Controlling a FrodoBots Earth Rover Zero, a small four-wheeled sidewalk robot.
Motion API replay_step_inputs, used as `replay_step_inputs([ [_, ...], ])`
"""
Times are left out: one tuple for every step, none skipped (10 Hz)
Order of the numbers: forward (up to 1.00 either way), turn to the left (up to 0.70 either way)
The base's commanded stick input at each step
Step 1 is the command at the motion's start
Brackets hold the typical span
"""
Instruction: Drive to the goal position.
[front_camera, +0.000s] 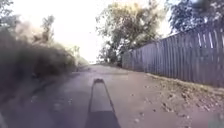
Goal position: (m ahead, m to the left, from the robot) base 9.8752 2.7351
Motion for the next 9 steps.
replay_step_inputs([
  [1.0,0.0],
  [1.0,0.0],
  [1.0,0.0],
  [1.0,0.0],
  [1.0,0.0],
  [1.0,0.0],
  [1.0,0.0],
  [1.0,0.0],
  [1.0,0.0],
])
